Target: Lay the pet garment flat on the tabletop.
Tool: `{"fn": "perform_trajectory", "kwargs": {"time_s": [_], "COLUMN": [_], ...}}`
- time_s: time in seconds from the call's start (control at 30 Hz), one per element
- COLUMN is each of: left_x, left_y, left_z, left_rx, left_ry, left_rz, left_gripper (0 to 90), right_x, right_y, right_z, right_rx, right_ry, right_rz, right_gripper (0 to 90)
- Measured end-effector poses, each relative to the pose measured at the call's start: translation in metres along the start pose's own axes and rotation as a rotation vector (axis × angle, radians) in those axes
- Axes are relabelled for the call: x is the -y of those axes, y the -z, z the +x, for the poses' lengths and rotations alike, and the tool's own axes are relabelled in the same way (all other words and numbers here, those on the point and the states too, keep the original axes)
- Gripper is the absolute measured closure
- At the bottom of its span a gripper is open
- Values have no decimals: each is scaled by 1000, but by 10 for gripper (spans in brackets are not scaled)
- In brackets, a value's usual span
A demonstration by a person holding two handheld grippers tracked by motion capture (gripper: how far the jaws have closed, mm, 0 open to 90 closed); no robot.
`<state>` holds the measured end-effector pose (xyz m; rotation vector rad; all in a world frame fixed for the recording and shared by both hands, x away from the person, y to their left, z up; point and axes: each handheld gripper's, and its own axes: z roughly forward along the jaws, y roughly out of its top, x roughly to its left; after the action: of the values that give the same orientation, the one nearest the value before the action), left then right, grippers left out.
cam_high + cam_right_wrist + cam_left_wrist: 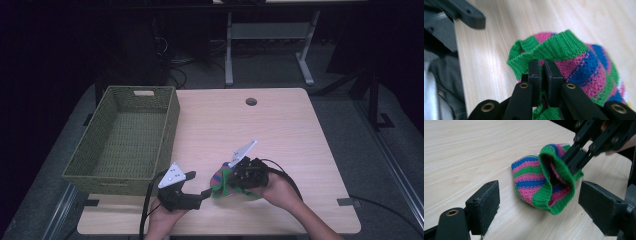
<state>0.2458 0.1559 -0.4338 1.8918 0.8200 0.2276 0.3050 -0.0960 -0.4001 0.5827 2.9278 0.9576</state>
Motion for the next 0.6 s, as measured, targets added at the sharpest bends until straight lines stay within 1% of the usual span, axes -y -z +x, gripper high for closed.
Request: {"fn": "perform_trajectory", "kwargs": {"time_s": [0.03, 0.07, 0.1, 0.13, 0.2, 0.23, 0.27, 0.3, 0.33, 0.37, 0.4, 0.43, 0.47, 0.5, 0.53, 0.57, 0.6], "left_x": [0, 0, 0, -1, -3, -3, -5, -5, -6, -7, -8, -9, -9, -12, -12, -16, -16], "left_y": [0, 0, -1, -2, -3, -3, -5, -5, -7, -10, -13, -15, -15, -19, -19, -25, -25], "left_z": [0, 0, -1, -2, -4, -4, -6, -6, -6, -6, -7, -8, -8, -9, -9, -10, -10], "left_rx": [0, 5, 18, 23, 39, 39, 50, 50, 52, 56, 57, 51, 51, 42, 42, 39, 39], "left_ry": [0, 1, -9, -11, -20, -20, -27, -27, -27, -21, -34, -45, -45, -77, -77, -106, -106], "left_rz": [0, -1, 2, 1, -3, -3, -7, -7, -4, -10, -7, -4, -4, 3, 3, 10, 10], "left_gripper": [169, 169, 169, 169, 169, 169, 169, 169, 169, 168, 168, 168, 168, 169, 168, 169, 169], "right_x": [0, 1, 2, 2, 4, 4, 7, 8, 8, 10, 10, 11, 12, 13, 13, 15, 15], "right_y": [0, 9, 13, 17, 26, 26, 35, 40, 40, 51, 51, 59, 63, 67, 67, 75, 75], "right_z": [0, -2, -3, -4, -8, -8, -10, -11, -11, -12, -12, -13, -14, -16, -16, -20, -20], "right_rx": [0, 4, 6, 9, 13, 13, 23, 24, 24, 39, 39, 48, 56, 62, 62, 53, 53], "right_ry": [0, -13, -20, -42, -63, -63, -80, -93, -93, -106, -106, -109, -105, -111, -111, -120, -120], "right_rz": [0, -25, -37, -46, -73, -73, -107, -116, -116, -137, -137, -147, -150, -161, -161, -180, -180], "right_gripper": [841, 842, 843, 843, 844, 844, 845, 845, 845, 845, 845, 845, 845, 845, 845, 845, 845]}}
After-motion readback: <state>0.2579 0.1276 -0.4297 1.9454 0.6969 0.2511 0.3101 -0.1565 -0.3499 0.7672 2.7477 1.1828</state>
